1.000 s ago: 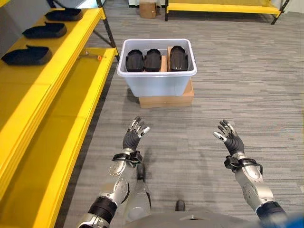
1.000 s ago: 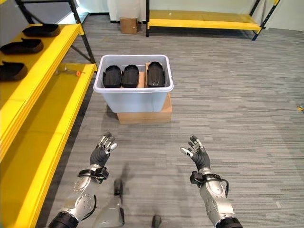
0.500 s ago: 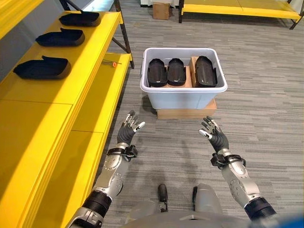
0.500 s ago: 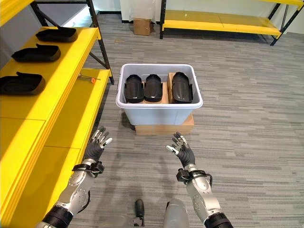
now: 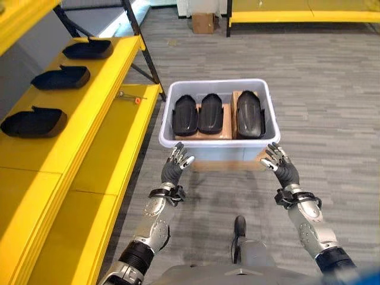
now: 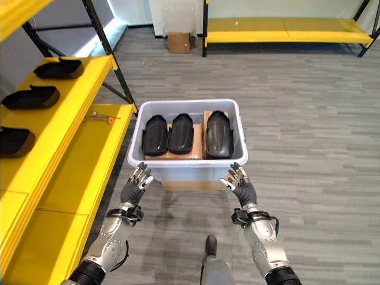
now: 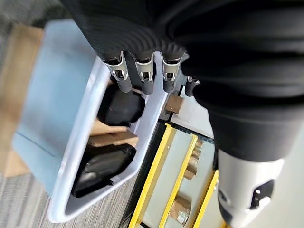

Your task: Move parts from the plastic box to the shelf.

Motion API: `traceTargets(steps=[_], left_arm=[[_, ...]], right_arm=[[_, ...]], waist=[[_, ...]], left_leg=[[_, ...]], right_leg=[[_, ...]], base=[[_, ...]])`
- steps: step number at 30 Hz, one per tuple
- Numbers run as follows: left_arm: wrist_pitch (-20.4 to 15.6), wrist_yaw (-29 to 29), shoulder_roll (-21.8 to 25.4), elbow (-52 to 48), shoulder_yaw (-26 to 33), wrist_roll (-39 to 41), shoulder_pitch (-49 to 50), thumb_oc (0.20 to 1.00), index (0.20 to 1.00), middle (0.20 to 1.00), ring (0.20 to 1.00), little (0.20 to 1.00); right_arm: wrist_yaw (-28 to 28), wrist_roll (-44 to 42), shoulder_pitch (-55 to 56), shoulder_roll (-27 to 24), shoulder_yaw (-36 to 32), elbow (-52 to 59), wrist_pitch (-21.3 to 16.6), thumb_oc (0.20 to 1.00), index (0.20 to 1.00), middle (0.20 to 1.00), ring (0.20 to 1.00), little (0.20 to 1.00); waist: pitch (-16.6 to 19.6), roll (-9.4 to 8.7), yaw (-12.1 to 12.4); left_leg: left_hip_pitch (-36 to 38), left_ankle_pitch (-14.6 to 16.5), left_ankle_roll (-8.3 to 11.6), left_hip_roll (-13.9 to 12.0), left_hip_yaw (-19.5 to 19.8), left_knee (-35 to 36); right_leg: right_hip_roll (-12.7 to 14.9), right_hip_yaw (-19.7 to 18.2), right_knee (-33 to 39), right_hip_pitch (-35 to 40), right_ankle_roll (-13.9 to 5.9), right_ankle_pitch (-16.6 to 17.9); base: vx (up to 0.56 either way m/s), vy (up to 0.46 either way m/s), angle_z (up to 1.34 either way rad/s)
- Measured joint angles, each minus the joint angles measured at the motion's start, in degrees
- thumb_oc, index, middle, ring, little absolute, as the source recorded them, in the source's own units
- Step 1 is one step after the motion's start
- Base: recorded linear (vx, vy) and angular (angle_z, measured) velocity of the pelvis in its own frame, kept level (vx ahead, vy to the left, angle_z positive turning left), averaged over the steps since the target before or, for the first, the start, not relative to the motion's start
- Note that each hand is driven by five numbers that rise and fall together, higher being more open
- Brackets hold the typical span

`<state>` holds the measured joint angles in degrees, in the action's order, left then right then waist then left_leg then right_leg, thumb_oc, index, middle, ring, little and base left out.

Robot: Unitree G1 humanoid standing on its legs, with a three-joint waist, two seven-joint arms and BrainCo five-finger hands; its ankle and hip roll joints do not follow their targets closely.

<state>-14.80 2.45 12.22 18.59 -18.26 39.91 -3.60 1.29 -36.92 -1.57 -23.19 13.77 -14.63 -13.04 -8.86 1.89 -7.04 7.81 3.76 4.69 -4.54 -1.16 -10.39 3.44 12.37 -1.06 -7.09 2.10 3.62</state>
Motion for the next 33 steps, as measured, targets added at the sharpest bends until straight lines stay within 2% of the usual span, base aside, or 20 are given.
traceTargets(steps=[1, 2, 3, 4, 5, 7, 10, 11, 12, 13, 14, 16, 17, 18, 19, 20, 23, 26, 30, 33], left_arm=[[0.03, 0.01, 0.18, -0.13, 0.22, 0.01, -0.62, 1.000, 1.000, 1.000, 1.000, 1.000], [0.05, 0.01, 0.48, -0.78, 0.48, 0.03, -1.19, 1.000, 1.000, 1.000, 1.000, 1.000], [0.11, -0.07, 0.93, -1.38, 0.44, 0.06, -0.74, 1.000, 1.000, 1.000, 1.000, 1.000], [0.11, -0.08, 1.10, -1.53, 0.41, 0.06, -0.51, 1.000, 1.000, 1.000, 1.000, 1.000], [0.33, -0.12, 1.93, -1.57, 0.39, 0.06, 0.12, 1.000, 1.000, 1.000, 1.000, 1.000], [0.56, -0.13, 2.22, -1.59, 0.41, 0.06, 0.56, 1.000, 1.000, 1.000, 1.000, 1.000], [0.59, -0.13, 2.36, -1.58, 0.58, 0.06, 0.78, 1.000, 1.000, 1.000, 1.000, 1.000], [0.57, -0.39, 2.36, -1.33, 0.61, 0.01, 1.28, 1.000, 1.000, 1.000, 1.000, 1.000], [0.60, -0.80, 2.30, -1.03, 0.53, 0.00, 1.30, 1.000, 1.000, 1.000, 1.000, 1.000], [0.60, -0.92, 2.30, -1.02, 0.48, 0.00, 0.95, 1.000, 1.000, 1.000, 1.000, 1.000], [0.61, -1.20, 2.35, -1.18, 0.47, 0.03, 2.15, 1.000, 1.000, 1.000, 1.000, 1.000], [0.65, -1.66, 2.36, -1.49, 0.44, 0.03, 3.06, 1.000, 1.000, 1.000, 1.000, 1.000], [0.57, -2.24, 2.11, -1.97, 0.45, 0.02, 3.03, 1.000, 1.000, 1.000, 1.000, 1.000], [0.60, -2.17, 2.19, -2.08, 0.50, 0.02, 2.96, 1.000, 1.000, 1.000, 1.000, 1.000], [0.50, -2.03, 2.37, -2.42, 0.57, 0.01, 2.81, 1.000, 1.000, 1.000, 1.000, 1.000], [0.31, -1.95, 3.18, -2.97, 0.50, -0.01, 2.78, 1.000, 1.000, 1.000, 1.000, 1.000], [0.36, -1.50, 4.51, -2.98, 0.37, -0.01, 1.97, 1.000, 1.000, 1.000, 1.000, 1.000], [0.35, -0.39, 5.22, -3.05, 0.51, -0.01, 1.26, 1.000, 1.000, 1.000, 1.000, 1.000], [0.36, 0.10, 5.00, -3.06, 0.39, -0.01, 1.27, 1.000, 1.000, 1.000, 1.000, 1.000], [0.35, 0.08, 4.92, -3.30, 0.00, -0.04, 1.27, 1.000, 1.000, 1.000, 1.000, 1.000]], right_arm=[[0.02, 0.00, -0.62, -0.09, 0.23, -0.48, 0.09, 1.000, 1.000, 1.000, 1.000, 1.000], [-0.02, 0.00, -0.36, 0.01, 0.54, -0.54, 0.09, 1.000, 1.000, 1.000, 1.000, 1.000], [0.06, -0.02, -0.11, 0.36, 0.99, -0.84, 0.08, 1.000, 1.000, 1.000, 1.000, 1.000], [0.08, -0.02, -0.07, 0.66, 1.01, -0.87, 0.08, 1.000, 1.000, 1.000, 1.000, 1.000], [0.16, 0.00, 0.22, 1.48, 1.24, -0.86, 0.07, 1.000, 1.000, 1.000, 1.000, 1.000], [0.30, -0.01, 0.42, 1.77, 0.78, -0.82, -0.20, 1.000, 1.000, 1.000, 1.000, 1.000], [0.40, 0.00, 1.40, 1.74, 0.89, -1.00, -0.25, 1.000, 1.000, 1.000, 1.000, 1.000], [0.35, 0.06, 1.80, 1.62, 0.99, -2.01, -0.65, 1.000, 1.000, 1.000, 1.000, 1.000], [0.47, 0.02, 1.80, 1.52, 0.82, -3.50, -0.82, 1.000, 1.000, 1.000, 1.000, 1.000], [0.64, 0.03, 1.88, 1.12, 0.68, -4.96, -0.67, 1.000, 1.000, 1.000, 1.000, 1.000], [0.18, 0.07, 3.18, 0.68, 0.90, -4.01, -0.53, 1.000, 1.000, 1.000, 1.000, 1.000], [-0.20, 0.07, 4.43, 0.68, 0.58, -3.97, -0.47, 1.000, 1.000, 1.000, 1.000, 1.000], [-0.46, 0.06, 5.12, -0.18, 0.44, -3.69, -0.44, 1.000, 1.000, 1.000, 1.000, 1.000], [-0.46, 0.03, 5.84, 0.33, 0.23, -3.93, -0.30, 1.000, 1.000, 1.000, 1.000, 1.000], [-0.49, 0.07, 6.03, 0.42, 0.68, -3.54, -0.29, 1.000, 1.000, 1.000, 1.000, 1.000], [-0.59, 0.08, 5.40, 0.99, 1.63, -2.95, -0.23, 1.000, 1.000, 1.000, 1.000, 1.000], [-0.62, 0.10, 4.72, 2.32, 2.20, -2.05, -0.23, 1.000, 1.000, 1.000, 1.000, 1.000], [-0.58, 0.12, 2.03, 2.50, 2.37, -2.07, -0.13, 1.000, 1.000, 1.000, 1.000, 1.000], [-0.49, 0.25, 1.37, 2.44, 2.32, -2.06, 0.01, 1.000, 1.000, 1.000, 1.000, 1.000], [-0.47, 0.28, 2.06, 2.23, 2.34, -1.92, 0.13, 1.000, 1.000, 1.000, 1.000, 1.000]], waist=[[-0.11, -0.15, -0.43], [-0.41, -2.11, 0.02], [-1.43, -4.42, 1.13], [-1.93, -5.37, 1.35], [-2.63, -7.51, 1.90], [-2.74, -7.89, 1.98], [-2.67, -6.87, 2.76], [-2.23, -6.34, 3.51], [-1.96, -5.39, 3.29], [-2.82, -4.73, 3.48], [-2.49, -4.18, 3.79], [-1.42, -3.55, 3.63], [0.78, -0.84, 3.22], [1.31, -0.82, 3.04], [0.95, -1.51, 3.05], [0.55, -2.55, 4.12], [0.56, -4.34, 4.17], [0.43, -4.67, 5.05], [0.39, -4.59, 4.98], [0.10, -3.46, 4.12]], left_leg=[[-1.71, -0.42, 1.00, -1.28, 0.24, -3.30], [-9.49, -3.05, 3.38, -2.50, 0.48, -19.03], [-16.41, -6.47, 3.45, -2.47, 1.62, -33.58], [-17.81, -5.97, 3.01, -2.43, 1.11, -35.65], [-19.88, -3.36, 1.75, -2.97, -1.92, -33.14], [-23.35, -2.63, 2.05, -2.35, -2.61, -26.31], [-24.04, -5.07, 1.62, -4.32, -4.37, -2.23], [-22.32, -6.60, 2.77, -5.54, -4.84, 7.66], [-20.81, -8.00, 3.12, -6.56, -4.71, 14.71], [-20.83, -9.69, 2.39, -7.51, -4.63, 15.73], [-20.52, -10.66, 1.63, -6.93, -5.00, 11.34], [-18.88, -10.61, 1.35, -5.92, -6.10, 10.54], [-16.13, -11.97, -0.56, -4.01, -7.94, 13.10], [-14.09, -14.78, -2.35, -2.65, -8.58, 15.54], [-13.78, -14.77, -3.15, -1.91, -9.26, 15.75], [-13.46, -13.74, -4.53, -0.85, -10.45, 15.73], [-13.75, -12.27, -6.61, 2.44, -10.94, 15.56], [-14.97, -10.21, -8.28, 5.47, -11.40, 14.06], [-15.02, -7.56, -8.07, 6.47, -11.53, 13.33], [-14.84, -7.20, -8.50, 5.86, -10.97, 13.20]], right_leg=[[-1.34, -0.13, -0.93, -0.40, 0.96, -1.07], [-2.44, -0.63, -1.00, 0.31, 3.17, -2.69], [-3.05, -1.54, -0.84, 2.94, 5.14, -3.94], [-3.10, -1.93, -0.56, 3.92, 5.43, -4.15], [-2.99, -2.19, 0.36, 5.87, 5.49, -4.27], [-3.16, -2.36, 1.71, 7.35, 4.93, -4.81], [-5.01, -2.85, 2.57, 8.89, 4.65, -4.86], [-5.50, -3.84, 3.34, 9.95, 2.09, -6.62], [-6.56, -3.69, 3.91, 10.72, 1.94, -6.63], [-7.29, -3.38, 4.40, 12.69, 3.01, -6.13], [-7.03, -4.52, 5.75, 15.24, 1.81, -7.16], [-6.72, -5.63, 6.19, 15.92, 1.28, -8.04], [-6.14, -6.68, 6.04, 15.79, 0.46, -8.53], [-4.97, -6.89, 5.86, 16.10, -0.84, -9.27], [-3.97, -7.02, 4.79, 15.48, -1.80, -9.35], [-2.35, -8.51, 2.14, 13.93, -3.80, -10.88], [1.32, -9.06, 0.46, 12.98, -6.37, -12.57], [4.39, -9.27, 0.38, 12.45, -7.39, -13.12], [5.44, -8.59, -4.42, 10.44, -7.93, -13.96], [5.65, -8.50, -18.89, 3.45, -8.53, -15.37]], base=[[0.28, -0.393, -0.27], [0.36, -0.400, -0.40], [0.23, -0.220, -0.40], [0.23, -0.080, -0.35], [0.18, 0.026, -0.15], [0.25, 0.086, -0.06], [0.31, 0.174, -0.33], [0.33, 0.195, -0.38], [0.16, 0.096, -0.20], [0.42, 0.303, -0.24], [0.51, 0.379, -0.28], [0.27, 0.236, -0.38], [0.18, 0.233, -0.30], [0.21, 0.268, -0.21], [0.15, 0.209, -0.25], [0.08, 0.125, -0.30], [0.06, 0.090, -0.03], [0.10, 0.160, 0.04], [0.06, 0.161, -0.01], [0.04, 0.133, 0.05]])
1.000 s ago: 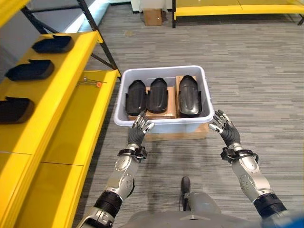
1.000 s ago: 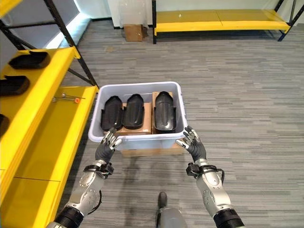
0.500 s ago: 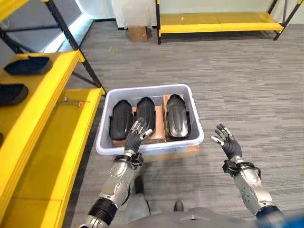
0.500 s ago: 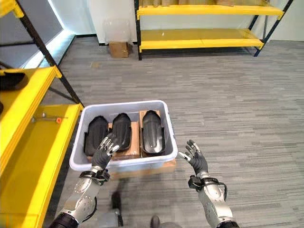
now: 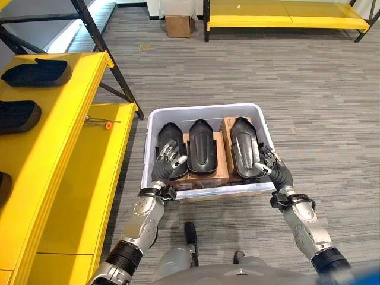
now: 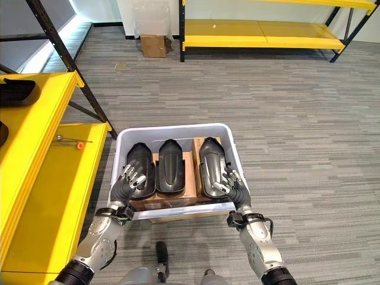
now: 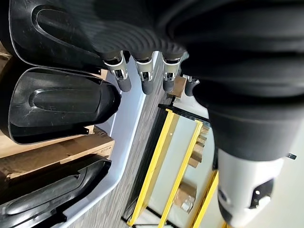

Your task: Move parts from the plastic box to the shelf.

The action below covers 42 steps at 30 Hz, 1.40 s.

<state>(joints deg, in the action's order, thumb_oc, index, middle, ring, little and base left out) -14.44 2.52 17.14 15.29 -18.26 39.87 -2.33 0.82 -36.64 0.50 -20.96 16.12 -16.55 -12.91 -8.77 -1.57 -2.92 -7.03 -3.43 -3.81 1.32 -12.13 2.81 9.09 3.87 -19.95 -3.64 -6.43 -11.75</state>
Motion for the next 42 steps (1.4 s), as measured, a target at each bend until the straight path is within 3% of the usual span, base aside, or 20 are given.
traceTargets(steps=[2, 4, 6, 9, 11, 12, 13, 14, 15, 17, 18, 23, 30, 34, 39, 42], left_arm=[[0.02, 0.07, 0.37, 0.00, -0.22, -0.01, -0.48, 1.000, 1.000, 1.000, 1.000, 1.000], [0.07, 0.21, 0.28, -0.01, -0.22, -0.01, -0.50, 1.000, 1.000, 1.000, 1.000, 1.000], [-0.04, 0.35, 0.67, -0.02, -0.06, 0.01, -0.92, 1.000, 1.000, 1.000, 1.000, 1.000], [-0.08, 0.40, 1.84, 0.14, 0.29, 0.02, -1.83, 1.000, 1.000, 1.000, 1.000, 1.000], [-0.09, 0.42, 1.90, 0.43, 0.54, 0.05, -1.83, 1.000, 1.000, 1.000, 1.000, 1.000], [-0.09, 0.40, 1.97, 0.43, 0.48, 0.07, -1.70, 1.000, 1.000, 1.000, 1.000, 1.000], [-0.23, 0.32, 2.72, 0.40, 0.18, 0.08, -1.15, 1.000, 1.000, 1.000, 1.000, 1.000], [-0.29, 0.31, 3.01, 0.33, 0.17, 0.08, -0.84, 1.000, 1.000, 1.000, 1.000, 1.000], [-0.24, 0.30, 1.34, 0.61, 0.52, 0.29, 0.22, 1.000, 1.000, 1.000, 1.000, 1.000], [-0.24, -0.09, -0.83, -0.59, 0.48, 0.30, 2.76, 1.000, 1.000, 1.000, 1.000, 1.000], [-0.21, -0.19, -1.90, -0.59, 0.36, 0.40, 3.65, 1.000, 1.000, 1.000, 1.000, 1.000], [-0.12, -0.91, -2.88, -0.62, 0.59, 1.24, 4.07, 1.000, 1.000, 1.000, 1.000, 1.000], [-0.08, -1.48, -2.82, -0.62, 0.75, 1.24, 4.05, 1.000, 1.000, 1.000, 1.000, 1.000], [-0.09, -1.54, -2.60, -0.68, 0.94, 1.24, 3.81, 1.000, 1.000, 1.000, 1.000, 1.000], [-0.82, -1.17, -1.97, -2.85, 0.40, 1.20, -2.15, 1.000, 1.000, 1.000, 1.000, 1.000], [-2.40, 0.42, -2.07, -3.14, 0.18, 1.24, -5.03, 1.000, 1.000, 1.000, 1.000, 1.000]], right_arm=[[0.02, 0.00, 0.03, -0.13, 0.04, 1.35, 0.00, 1.000, 1.000, 1.000, 1.000, 1.000], [-0.03, 0.23, 0.98, -0.11, 0.10, 3.69, 0.01, 1.000, 1.000, 1.000, 1.000, 1.000], [-0.11, 0.30, 0.68, -0.02, 0.51, 4.95, -0.01, 1.000, 1.000, 1.000, 1.000, 1.000], [-0.04, 0.30, -0.53, 0.04, 1.02, 5.40, -0.01, 1.000, 1.000, 1.000, 1.000, 1.000], [-0.04, 0.29, -0.48, 0.10, 1.15, 5.45, -0.02, 1.000, 1.000, 1.000, 1.000, 1.000], [-0.07, 0.26, -0.03, 0.12, 1.10, 5.48, -0.03, 1.000, 1.000, 1.000, 1.000, 1.000], [-0.17, 0.21, 1.52, 0.59, 1.04, 5.42, -0.05, 1.000, 1.000, 1.000, 1.000, 1.000], [-0.17, 0.21, 2.06, 1.05, 1.08, 5.41, -0.05, 1.000, 1.000, 1.000, 1.000, 1.000], [-0.27, 0.25, 1.34, 0.25, 0.92, 4.61, 0.00, 1.000, 1.000, 1.000, 1.000, 1.000], [-0.24, 0.26, 1.32, -1.58, -0.20, 4.57, -0.04, 1.000, 1.000, 1.000, 1.000, 1.000], [-0.23, 0.30, 1.29, -2.98, -0.27, 4.58, -0.04, 1.000, 1.000, 1.000, 1.000, 1.000], [-0.19, 0.32, 1.41, -4.45, -1.25, 4.56, -0.06, 1.000, 1.000, 1.000, 1.000, 1.000], [-0.07, 2.07, 0.60, -4.96, -2.36, 4.35, -0.07, 1.000, 1.000, 1.000, 1.000, 1.000], [0.78, 3.22, -2.21, -5.00, -2.43, 4.59, -0.13, 1.000, 1.000, 1.000, 1.000, 1.000], [4.98, 6.58, -19.36, -4.77, 0.17, 3.21, -2.22, 1.000, 1.000, 1.000, 1.000, 1.000], [8.56, 9.03, -26.22, -2.32, 2.60, -0.84, -2.58, 1.000, 1.000, 1.000, 1.000, 1.000]], waist=[[-0.49, 0.31, -0.22], [-0.67, 0.56, -0.74], [-0.84, 0.87, -0.36], [-1.92, 0.25, -0.17], [-2.89, -0.97, -0.59], [-3.02, -1.61, -0.56], [-2.85, -4.20, -0.70], [-2.31, -5.51, -0.45], [-2.56, -3.33, 0.13], [-2.20, 0.18, -0.64], [-1.83, 1.44, -0.98], [-1.24, 2.92, -1.19], [-2.07, 5.40, -0.95], [-2.27, 5.66, -0.62], [-5.98, 6.98, 0.37], [-7.54, 7.33, 2.54]], left_leg=[[0.14, 0.15, -0.91, 0.33, 0.15, 0.17], [0.92, -0.31, -2.27, 1.06, 0.27, 0.13], [1.29, -0.30, -1.69, 0.89, 0.19, 0.12], [1.31, -0.30, -0.16, 0.41, -0.06, -0.25], [2.38, -0.09, 1.23, 0.03, 0.54, -0.75], [2.87, 0.09, 1.89, -0.11, 1.09, -0.83], [4.10, 0.47, 3.79, -0.22, 2.44, -0.79], [4.09, 0.68, 4.73, -0.14, 2.50, -0.92], [4.12, 0.67, 5.76, -3.17, 2.63, -0.78], [4.22, -0.92, 7.93, -7.56, 3.41, 0.27], [4.19, -1.39, 7.90, -9.19, 3.22, 0.24], [4.53, -3.08, 8.09, -12.78, 1.74, 0.19], [3.96, -2.83, 8.23, -13.09, 1.64, 1.72], [3.72, -2.64, 8.13, -12.30, 1.49, 2.49], [-1.58, -3.96, 7.96, -10.39, 1.63, 2.02], [-3.07, -4.30, 8.12, -9.51, 1.73, 1.80]], right_leg=[[1.29, 0.17, -12.36, -6.67, -0.14, 0.64], [4.38, 1.22, -14.32, -8.73, -0.34, 0.19], [8.21, 2.16, -4.35, -8.33, -1.16, 1.09], [13.69, 4.34, 13.08, -7.35, -5.22, 9.71], [15.75, 5.31, 21.09, -5.16, -5.71, 17.27], [15.65, 4.73, 21.51, -4.44, -5.82, 18.34], [14.22, 3.95, 21.86, -1.61, -5.86, 19.06], [13.64, 3.38, 21.83, -1.30, -5.75, 18.57], [11.19, 5.43, 22.36, -0.73, -6.82, 18.90], [6.53, 7.18, 24.82, 0.72, -5.05, 19.07], [4.77, 8.20, 25.26, 1.19, -4.06, 18.75], [1.08, 9.24, 25.25, 1.93, -1.72, 17.37], [1.08, 9.50, 24.40, 0.61, -1.83, 16.65], [2.05, 9.33, 23.36, -0.46, -1.96, 16.45], [3.93, 8.72, 21.34, -6.45, -2.65, 17.75], [4.74, 8.80, 21.05, -7.74, -2.94, 17.73]], base=[[0.13, 0.046, 0.01], [0.10, -0.074, 0.10], [0.08, -0.157, 0.02], [0.12, -0.233, 0.00], [0.11, -0.202, 0.15], [0.08, -0.139, 0.54], [0.08, -0.142, 0.47], [0.10, -0.208, 0.32], [0.09, -0.227, -0.01], [0.07, -0.236, 0.02], [0.05, -0.204, 0.08], [0.03, -0.134, 0.01], [0.02, -0.063, 0.05], [-0.02, 0.004, 0.00], [-0.07, 0.022, 0.06], [-0.05, 0.025, 0.05]])
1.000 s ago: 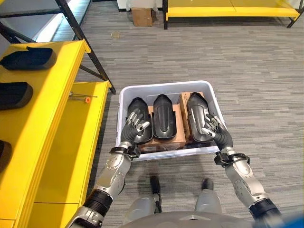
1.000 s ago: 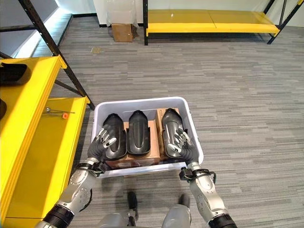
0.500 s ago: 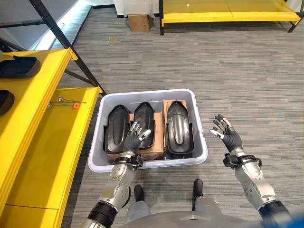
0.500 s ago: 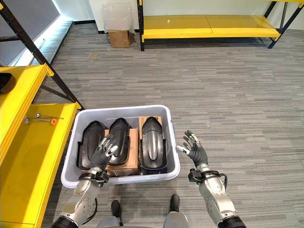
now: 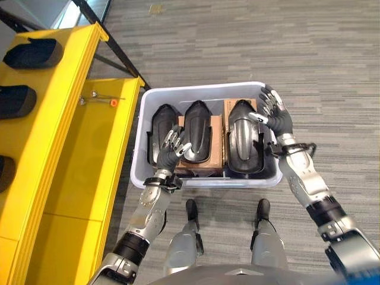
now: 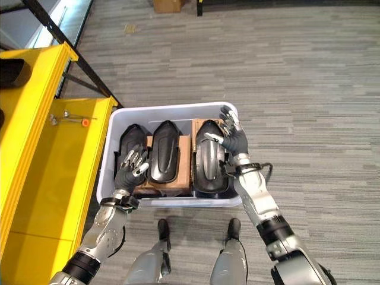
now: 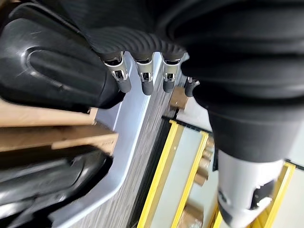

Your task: Move parts from the plastic box to the shelf.

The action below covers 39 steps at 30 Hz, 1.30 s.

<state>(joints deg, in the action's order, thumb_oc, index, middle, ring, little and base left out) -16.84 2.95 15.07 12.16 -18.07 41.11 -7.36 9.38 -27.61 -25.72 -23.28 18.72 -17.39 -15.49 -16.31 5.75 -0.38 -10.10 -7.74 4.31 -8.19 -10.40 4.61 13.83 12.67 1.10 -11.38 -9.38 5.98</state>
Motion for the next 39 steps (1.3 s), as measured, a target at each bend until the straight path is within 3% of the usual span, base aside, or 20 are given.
traceTargets(steps=[10, 16, 25, 39], left_arm=[[-1.55, 2.32, 0.33, 0.13, -2.34, 0.54, -4.58, 1.000, 1.000, 1.000, 1.000, 1.000], [-1.59, 2.33, 1.15, 0.10, -5.20, 0.80, -5.41, 1.000, 1.000, 1.000, 1.000, 1.000], [-1.62, 2.08, 1.60, 0.12, -6.73, 1.11, -6.61, 1.000, 1.000, 1.000, 1.000, 1.000], [-1.62, 1.91, 0.95, 0.33, -9.08, 1.62, -6.94, 1.000, 1.000, 1.000, 1.000, 1.000]], right_arm=[[6.86, 2.15, -6.69, 1.22, 1.27, -12.09, 0.10, 1.000, 1.000, 1.000, 1.000, 1.000], [9.15, 2.05, -12.20, 0.45, 0.86, -22.08, 0.22, 1.000, 1.000, 1.000, 1.000, 1.000], [7.59, -0.19, -16.40, 0.73, 2.37, -36.51, 1.67, 1.000, 1.000, 1.000, 1.000, 1.000], [5.76, 4.35, -19.05, 3.74, 8.78, -39.96, 1.45, 1.000, 1.000, 1.000, 1.000, 1.000]], waist=[[-3.16, 0.39, 2.06], [-4.32, 2.34, 3.20], [-5.55, 2.90, 4.37], [-6.33, 4.24, 4.56]], left_leg=[[-1.02, -0.13, -0.25, 1.30, 0.31, -0.09], [-3.11, -0.14, -0.28, 1.73, 1.00, -0.61], [-3.36, -0.18, -0.34, 2.51, 0.75, -0.64], [-5.10, -0.20, -0.37, 2.51, 1.46, -1.70]], right_leg=[[1.25, 0.82, 0.55, -0.19, -0.49, 0.09], [1.48, 0.91, 0.85, -1.64, -0.75, 0.45], [2.46, 0.78, 0.84, -2.07, -1.29, 0.80], [2.44, 0.92, 0.78, -3.04, -1.30, 0.83]], base=[[-0.02, 0.018, 0.05], [-0.02, 0.014, 0.02], [0.00, 0.000, 0.00], [0.00, 0.001, 0.01]])
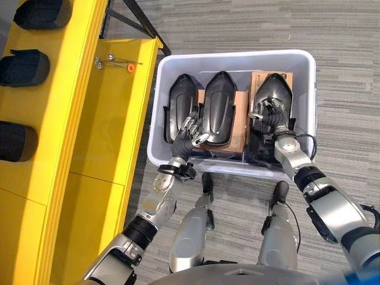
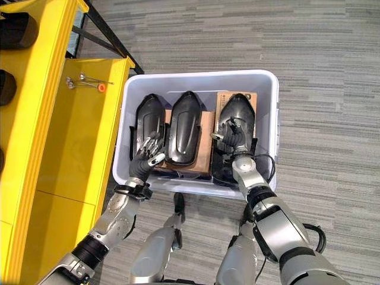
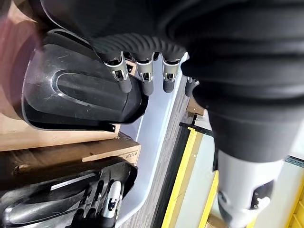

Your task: Move parts from the plastic box to the shelf.

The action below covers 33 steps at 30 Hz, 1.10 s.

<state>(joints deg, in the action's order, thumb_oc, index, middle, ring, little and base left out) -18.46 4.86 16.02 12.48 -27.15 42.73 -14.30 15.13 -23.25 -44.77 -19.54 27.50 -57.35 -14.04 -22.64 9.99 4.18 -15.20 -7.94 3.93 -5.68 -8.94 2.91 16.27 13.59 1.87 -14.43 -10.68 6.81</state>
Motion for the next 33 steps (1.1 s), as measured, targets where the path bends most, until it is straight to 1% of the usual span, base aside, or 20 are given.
traceTargets(steps=[6, 8, 12, 16, 17, 18, 20, 23, 24, 25, 26, 27, 28, 29, 30, 31, 33], left_arm=[[0.00, 0.03, -0.03, 0.02, -0.04, 0.01, 0.57, 1.000, 1.000, 1.000, 1.000, 1.000], [0.00, 0.09, -0.04, 0.15, -1.09, 0.01, 0.18, 1.000, 1.000, 1.000, 1.000, 1.000], [0.00, 0.15, -0.16, 0.15, -2.22, 0.01, 0.15, 1.000, 1.000, 1.000, 1.000, 1.000], [0.00, 0.38, -0.16, 0.15, -2.15, 0.00, 0.01, 1.000, 1.000, 1.000, 1.000, 1.000], [0.00, 0.47, -0.16, 0.14, -1.88, 0.00, -0.18, 1.000, 1.000, 1.000, 1.000, 1.000], [0.00, 0.48, -0.17, 0.14, -1.88, 0.00, -0.17, 1.000, 1.000, 1.000, 1.000, 1.000], [-0.01, 0.56, -0.34, 0.13, -0.92, 0.00, -0.04, 1.000, 1.000, 1.000, 1.000, 1.000], [-0.02, 0.62, -0.34, 0.13, -0.87, -0.02, 0.08, 1.000, 1.000, 1.000, 1.000, 1.000], [-0.06, 0.68, -0.39, 0.09, -0.71, -0.05, 0.02, 1.000, 1.000, 1.000, 1.000, 1.000], [-0.22, 1.24, -0.61, 0.08, 0.36, -0.05, 0.11, 1.000, 1.000, 1.000, 1.000, 1.000], [-0.34, 1.88, -0.61, 0.09, 0.94, -0.05, 0.11, 1.000, 1.000, 1.000, 1.000, 1.000], [-0.51, 2.21, -0.65, 0.08, 2.00, -0.08, 0.07, 1.000, 1.000, 1.000, 1.000, 1.000], [-0.66, 2.87, -0.59, 0.08, 3.38, -0.08, -0.02, 1.000, 1.000, 1.000, 1.000, 1.000], [-0.86, 3.08, -0.66, -0.15, 4.89, -0.16, -0.47, 1.000, 1.000, 1.000, 1.000, 1.000], [-0.91, 3.85, -0.65, -0.86, 5.86, -0.57, -0.39, 1.000, 1.000, 1.000, 1.000, 1.000], [-1.01, 4.33, -0.61, -2.15, 6.85, -1.02, 0.24, 1.000, 1.000, 1.000, 1.000, 1.000], [-1.01, 4.37, -0.45, -2.19, 6.96, -1.55, 0.02, 1.000, 1.000, 1.000, 1.000, 1.000]], right_arm=[[-0.40, 0.02, 0.66, 1.09, -0.08, -0.57, -0.05, 1.000, 1.000, 1.000, 1.000, 1.000], [-0.35, -0.04, 0.27, 1.81, -0.23, -0.64, -0.72, 1.000, 1.000, 1.000, 1.000, 1.000], [-0.36, -0.09, 0.37, 1.88, 0.47, 0.21, -0.57, 1.000, 1.000, 1.000, 1.000, 1.000], [-0.77, -0.05, 1.57, 2.02, 2.41, 3.17, -0.32, 1.000, 1.000, 1.000, 1.000, 1.000], [-1.39, -0.03, 2.71, 3.08, 4.38, 5.14, 0.76, 1.000, 1.000, 1.000, 1.000, 1.000], [-1.60, 0.05, 2.98, 3.43, 4.86, 5.41, 1.12, 1.000, 1.000, 1.000, 1.000, 1.000], [-1.56, 1.35, 5.71, 2.81, 7.06, 11.00, 2.41, 1.000, 1.000, 1.000, 1.000, 1.000], [-1.62, 2.17, 6.72, 2.49, 7.16, 11.89, 2.47, 1.000, 1.000, 1.000, 1.000, 1.000], [-1.54, 2.17, 7.08, 1.23, 7.00, 13.74, 3.07, 1.000, 1.000, 1.000, 1.000, 1.000], [-1.92, 2.34, 8.14, 0.31, 7.20, 17.90, 3.02, 1.000, 1.000, 1.000, 1.000, 1.000], [-2.08, 2.89, 8.85, 0.13, 6.62, 19.63, 2.93, 1.000, 1.000, 1.000, 1.000, 1.000], [-2.07, 3.35, 10.56, -1.89, 6.59, 25.64, 2.89, 1.000, 1.000, 1.000, 1.000, 1.000], [-1.95, 3.36, 11.55, -2.33, 5.29, 29.81, 2.57, 1.000, 1.000, 1.000, 1.000, 1.000], [-1.30, 3.51, 12.90, -4.31, 3.02, 36.83, 2.23, 1.000, 1.000, 1.000, 1.000, 1.000], [-0.67, 4.83, 14.77, -5.17, -0.07, 43.63, 1.94, 1.000, 1.000, 1.000, 1.000, 1.000], [0.20, 5.96, 15.67, -5.20, -2.58, 48.42, 0.21, 1.000, 1.000, 1.000, 1.000, 1.000], [1.76, 7.14, 14.89, -5.35, -5.54, 50.91, -1.76, 1.000, 1.000, 1.000, 1.000, 1.000]], waist=[[-0.03, 0.14, 0.04], [-0.03, 0.15, -0.02], [-0.02, 0.15, 0.00], [-0.02, 0.16, 0.00], [-0.02, 0.16, -0.03], [-0.03, 0.14, -0.07], [-0.09, 0.05, -0.15], [-0.21, -0.11, -0.34], [-0.38, -0.32, -0.78], [-0.81, -0.82, -0.78], [-1.12, -1.31, -1.28], [-1.63, -2.09, -1.66], [-2.06, -2.76, -2.24], [-2.41, -3.33, -3.27], [-2.83, -3.99, -3.45], [-3.15, -4.53, -3.52], [-3.55, -5.30, -4.10]], left_leg=[[-0.05, 0.00, 0.00, 0.03, 0.08, -0.01], [-0.21, 0.00, 0.01, 0.28, 0.24, -0.02], [-0.44, 0.00, 0.01, 0.35, 0.34, -0.12], [-1.81, -0.01, 0.00, 0.39, 0.89, -1.10], [-1.90, -0.01, 0.00, 0.47, 1.25, -1.08], [-1.90, -0.01, 0.00, 0.51, 1.28, -1.08], [-2.27, -0.01, -0.01, 0.56, 1.42, -1.06], [-2.35, -0.01, -0.01, 0.73, 1.42, -1.06], [-2.35, -0.01, -0.01, 0.57, 1.42, -1.08], [-2.41, -0.02, -0.02, 0.64, 1.40, -1.10], [-2.41, -0.02, -0.02, 0.61, 1.42, -1.10], [-2.45, -0.02, -0.02, 0.57, 1.34, -1.06], [-2.54, -0.02, -0.02, 0.53, 1.33, -1.07], [-2.97, -0.06, -0.08, 0.48, 1.41, -1.10], [-2.99, -0.07, -0.10, 0.43, 1.14, -1.10], [-3.05, -0.08, -0.10, 0.48, 0.85, -1.10], [-2.94, -0.06, -0.13, 0.40, 0.14, -1.10]], right_leg=[[0.04, 0.00, -0.11, -0.04, 0.04, 0.06], [0.07, 0.11, -0.20, -0.14, 0.03, 0.04], [0.15, 0.27, -0.28, -0.24, 0.02, 0.03], [0.26, 0.88, -0.48, -0.77, 0.04, 0.04], [0.36, 1.21, -0.74, -0.78, -0.01, -0.02], [0.43, 1.22, -0.79, -0.78, -0.02, -0.04], [0.57, 1.27, -0.92, -1.12, -0.07, -0.08], [0.74, 1.26, -0.95, -1.19, -0.08, -0.07], [0.74, 1.26, -1.03, -1.23, -0.10, -0.09], [0.74, 1.25, -1.05, -1.31, -0.10, -0.09], [0.71, 1.26, -1.14, -1.30, -0.10, -0.10], [0.77, 1.24, -1.25, -1.50, -0.12, -0.11], [0.76, 1.23, -1.48, -1.70, -0.11, -0.11], [0.78, 1.22, -1.93, -2.17, -0.10, -0.14], [0.78, 1.07, -2.08, -2.53, -0.09, -0.13], [0.78, 0.91, -2.10, -2.77, -0.07, -0.11], [0.76, -0.08, -2.39, -3.22, -0.05, -0.10]], base=[[0.00, 0.005, 0.00], [0.00, 0.000, 0.00], [0.00, 0.002, 0.01], [0.01, 0.010, 0.09], [0.01, 0.007, 0.09], [0.01, 0.004, 0.08], [0.00, -0.004, 0.03], [0.00, 0.000, 0.00], [0.00, 0.000, 0.00], [0.00, 0.000, 0.00], [0.00, 0.000, 0.00], [0.00, 0.000, 0.00], [0.00, 0.000, 0.00], [0.00, 0.000, 0.00], [-0.01, -0.006, -0.06], [-0.01, 0.006, -0.11], [0.00, 0.011, -0.12]])
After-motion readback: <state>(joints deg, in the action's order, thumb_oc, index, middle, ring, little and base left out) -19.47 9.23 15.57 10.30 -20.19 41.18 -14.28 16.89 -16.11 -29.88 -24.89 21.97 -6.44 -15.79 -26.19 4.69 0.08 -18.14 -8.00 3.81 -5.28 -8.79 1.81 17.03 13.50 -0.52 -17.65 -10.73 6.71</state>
